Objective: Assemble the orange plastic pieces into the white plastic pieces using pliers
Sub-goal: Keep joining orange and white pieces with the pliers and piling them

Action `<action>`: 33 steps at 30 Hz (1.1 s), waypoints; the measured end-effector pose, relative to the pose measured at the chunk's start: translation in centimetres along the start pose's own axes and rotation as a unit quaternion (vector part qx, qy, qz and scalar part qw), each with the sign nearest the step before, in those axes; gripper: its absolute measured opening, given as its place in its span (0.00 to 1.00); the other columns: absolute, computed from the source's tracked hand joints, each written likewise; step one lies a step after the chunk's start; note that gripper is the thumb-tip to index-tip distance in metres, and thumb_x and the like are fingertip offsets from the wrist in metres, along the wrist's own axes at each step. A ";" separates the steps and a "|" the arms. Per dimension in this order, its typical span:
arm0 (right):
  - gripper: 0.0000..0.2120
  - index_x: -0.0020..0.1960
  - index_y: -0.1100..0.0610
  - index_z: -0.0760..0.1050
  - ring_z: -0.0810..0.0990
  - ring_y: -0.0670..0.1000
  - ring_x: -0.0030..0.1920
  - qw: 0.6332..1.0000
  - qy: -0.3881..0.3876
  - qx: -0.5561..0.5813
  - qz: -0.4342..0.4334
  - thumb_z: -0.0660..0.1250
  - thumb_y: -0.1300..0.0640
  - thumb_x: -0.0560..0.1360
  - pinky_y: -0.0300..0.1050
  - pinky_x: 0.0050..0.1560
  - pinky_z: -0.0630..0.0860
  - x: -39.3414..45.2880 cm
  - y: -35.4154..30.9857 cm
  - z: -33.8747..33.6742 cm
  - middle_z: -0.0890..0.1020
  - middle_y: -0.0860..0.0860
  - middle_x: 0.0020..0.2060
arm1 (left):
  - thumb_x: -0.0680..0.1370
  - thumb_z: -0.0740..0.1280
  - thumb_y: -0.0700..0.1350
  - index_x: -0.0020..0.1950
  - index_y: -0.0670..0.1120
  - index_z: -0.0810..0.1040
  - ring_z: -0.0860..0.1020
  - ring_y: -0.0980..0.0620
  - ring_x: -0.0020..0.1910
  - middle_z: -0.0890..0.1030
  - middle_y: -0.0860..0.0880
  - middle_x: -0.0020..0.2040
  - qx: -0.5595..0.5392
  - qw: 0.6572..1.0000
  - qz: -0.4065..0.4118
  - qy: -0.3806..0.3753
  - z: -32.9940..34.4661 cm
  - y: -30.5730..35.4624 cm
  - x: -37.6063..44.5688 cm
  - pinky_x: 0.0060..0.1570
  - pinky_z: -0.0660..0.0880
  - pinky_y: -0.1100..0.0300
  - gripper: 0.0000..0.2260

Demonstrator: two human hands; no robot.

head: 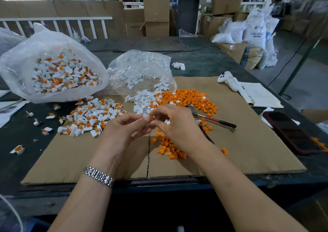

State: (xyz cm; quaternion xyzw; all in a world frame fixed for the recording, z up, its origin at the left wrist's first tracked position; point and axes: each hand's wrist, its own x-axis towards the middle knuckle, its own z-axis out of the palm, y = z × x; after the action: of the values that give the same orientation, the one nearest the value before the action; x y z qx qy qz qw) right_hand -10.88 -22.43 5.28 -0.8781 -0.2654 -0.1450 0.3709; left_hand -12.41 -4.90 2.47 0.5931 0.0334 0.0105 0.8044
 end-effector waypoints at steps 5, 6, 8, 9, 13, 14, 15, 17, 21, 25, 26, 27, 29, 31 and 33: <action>0.08 0.56 0.57 0.82 0.80 0.49 0.47 1.000 -0.009 -0.014 -0.011 0.71 0.59 0.78 0.49 0.53 0.77 -0.3 0.0 0.2 0.83 0.51 0.46 | 0.60 0.82 0.45 0.38 0.42 0.87 0.87 0.42 0.45 0.86 0.41 0.40 0.003 1.000 -0.021 0.011 0.0 -0.1 0.4 0.45 0.83 0.61 0.12; 0.08 0.56 0.56 0.82 0.79 0.48 0.47 1.000 -0.010 -0.017 -0.012 0.71 0.59 0.78 0.49 0.53 0.77 -0.2 0.1 0.2 0.83 0.50 0.47 | 0.59 0.82 0.44 0.38 0.41 0.87 0.87 0.43 0.45 0.86 0.42 0.39 0.002 1.000 -0.027 0.014 0.0 -0.1 0.5 0.45 0.83 0.61 0.11; 0.09 0.57 0.56 0.82 0.79 0.47 0.47 0.999 -0.017 -0.027 -0.012 0.72 0.58 0.77 0.47 0.54 0.77 -0.2 0.1 0.5 0.82 0.49 0.47 | 0.59 0.82 0.44 0.38 0.41 0.87 0.87 0.44 0.43 0.86 0.42 0.37 -0.001 0.999 -0.032 0.022 0.0 -0.3 0.6 0.44 0.83 0.61 0.11; 0.10 0.58 0.55 0.82 0.79 0.46 0.47 0.999 -0.023 -0.023 -0.009 0.73 0.57 0.77 0.46 0.53 0.77 -0.2 0.2 0.6 0.82 0.48 0.46 | 0.60 0.82 0.44 0.38 0.41 0.87 0.87 0.46 0.41 0.85 0.43 0.36 -0.002 0.999 -0.032 0.028 0.0 -0.4 0.6 0.44 0.83 0.61 0.11; 0.18 0.62 0.52 0.79 0.80 0.42 0.46 0.995 -0.021 0.062 0.074 0.72 0.46 0.76 0.40 0.51 0.79 0.2 1.2 0.0 0.81 0.43 0.45 | 0.64 0.80 0.40 0.39 0.40 0.87 0.87 0.43 0.44 0.87 0.38 0.43 -0.032 0.997 -0.044 0.054 0.0 -0.6 0.7 0.42 0.83 0.62 0.06; 0.19 0.63 0.52 0.78 0.79 0.43 0.48 0.995 -0.008 0.025 0.100 0.70 0.44 0.77 0.42 0.52 0.79 0.4 2.0 -0.3 0.81 0.44 0.48 | 0.65 0.79 0.39 0.40 0.39 0.87 0.88 0.42 0.47 0.87 0.37 0.46 -0.039 0.996 -0.050 0.061 0.0 -0.7 0.7 0.41 0.83 0.62 0.06; 0.20 0.64 0.53 0.76 0.78 0.46 0.51 0.990 -0.001 -0.055 0.128 0.68 0.42 0.78 0.46 0.55 0.78 0.6 3.1 -0.8 0.80 0.47 0.52 | 0.65 0.79 0.38 0.41 0.39 0.87 0.87 0.41 0.48 0.87 0.36 0.48 -0.040 0.995 -0.055 0.069 -0.1 -0.7 0.7 0.41 0.83 0.62 0.07; 0.24 0.66 0.57 0.73 0.75 0.54 0.60 0.948 -0.019 -0.243 0.204 0.65 0.41 0.79 0.53 0.62 0.74 1.0 5.1 -1.7 0.76 0.54 0.60 | 0.65 0.79 0.38 0.42 0.38 0.87 0.87 0.41 0.49 0.87 0.36 0.49 -0.040 0.994 -0.060 0.081 -0.2 -0.8 0.8 0.40 0.83 0.62 0.07; 0.27 0.66 0.60 0.71 0.71 0.61 0.67 0.886 -0.122 -0.329 0.302 0.68 0.41 0.77 0.60 0.66 0.68 0.9 7.7 -2.8 0.73 0.59 0.65 | 0.65 0.79 0.39 0.42 0.39 0.87 0.87 0.42 0.49 0.87 0.36 0.50 -0.058 0.992 -0.070 0.091 -0.2 -1.0 0.9 0.39 0.83 0.62 0.08; 0.22 0.63 0.60 0.73 0.71 0.61 0.67 0.882 -0.154 -0.344 0.282 0.67 0.45 0.79 0.60 0.67 0.68 0.9 8.3 -3.0 0.74 0.59 0.63 | 0.66 0.79 0.37 0.45 0.39 0.87 0.88 0.42 0.47 0.87 0.36 0.49 -0.085 0.988 -0.070 0.112 0.0 -0.9 1.0 0.37 0.83 0.62 0.08; 0.20 0.62 0.60 0.73 0.71 0.62 0.66 0.882 -0.159 -0.344 0.281 0.67 0.46 0.79 0.60 0.67 0.68 1.0 8.2 -3.0 0.74 0.60 0.63 | 0.67 0.79 0.37 0.47 0.38 0.86 0.88 0.43 0.47 0.87 0.36 0.49 -0.090 0.987 -0.070 0.115 0.0 -0.8 1.0 0.36 0.83 0.62 0.10; 0.19 0.61 0.60 0.74 0.71 0.62 0.65 0.881 -0.163 -0.342 0.283 0.66 0.46 0.79 0.60 0.67 0.68 1.1 8.0 -3.0 0.74 0.60 0.62 | 0.67 0.79 0.37 0.49 0.38 0.86 0.88 0.43 0.47 0.87 0.36 0.49 -0.094 0.986 -0.071 0.116 0.0 -0.7 1.0 0.36 0.82 0.62 0.13; 0.18 0.60 0.61 0.74 0.73 0.62 0.60 0.886 -0.156 -0.326 0.290 0.64 0.47 0.80 0.57 0.62 0.72 1.3 7.6 -3.3 0.75 0.60 0.59 | 0.66 0.79 0.38 0.52 0.37 0.84 0.88 0.44 0.46 0.87 0.36 0.49 -0.100 0.986 -0.074 0.114 0.2 -0.4 1.0 0.35 0.82 0.62 0.16; 0.16 0.56 0.62 0.75 0.76 0.58 0.50 0.909 -0.125 -0.269 0.292 0.61 0.49 0.81 0.51 0.49 0.74 1.4 6.9 -3.9 0.77 0.59 0.51 | 0.65 0.79 0.39 0.52 0.37 0.83 0.88 0.44 0.45 0.87 0.37 0.48 -0.103 0.986 -0.079 0.108 0.5 -0.2 1.0 0.34 0.82 0.63 0.17; 0.11 0.48 0.61 0.75 0.73 0.52 0.37 0.937 -0.088 -0.175 0.290 0.61 0.53 0.80 0.47 0.36 0.69 1.5 5.8 -4.9 0.77 0.56 0.40 | 0.65 0.79 0.39 0.51 0.37 0.84 0.88 0.45 0.45 0.87 0.38 0.47 -0.098 0.987 -0.081 0.097 0.8 0.0 1.1 0.36 0.82 0.63 0.16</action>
State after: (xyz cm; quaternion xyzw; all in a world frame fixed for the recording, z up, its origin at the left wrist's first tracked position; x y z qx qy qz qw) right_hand -6.60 -28.80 5.97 -0.9771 -0.0015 0.0028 0.2126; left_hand -11.26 -5.58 2.63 0.5029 0.1585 0.0061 0.8497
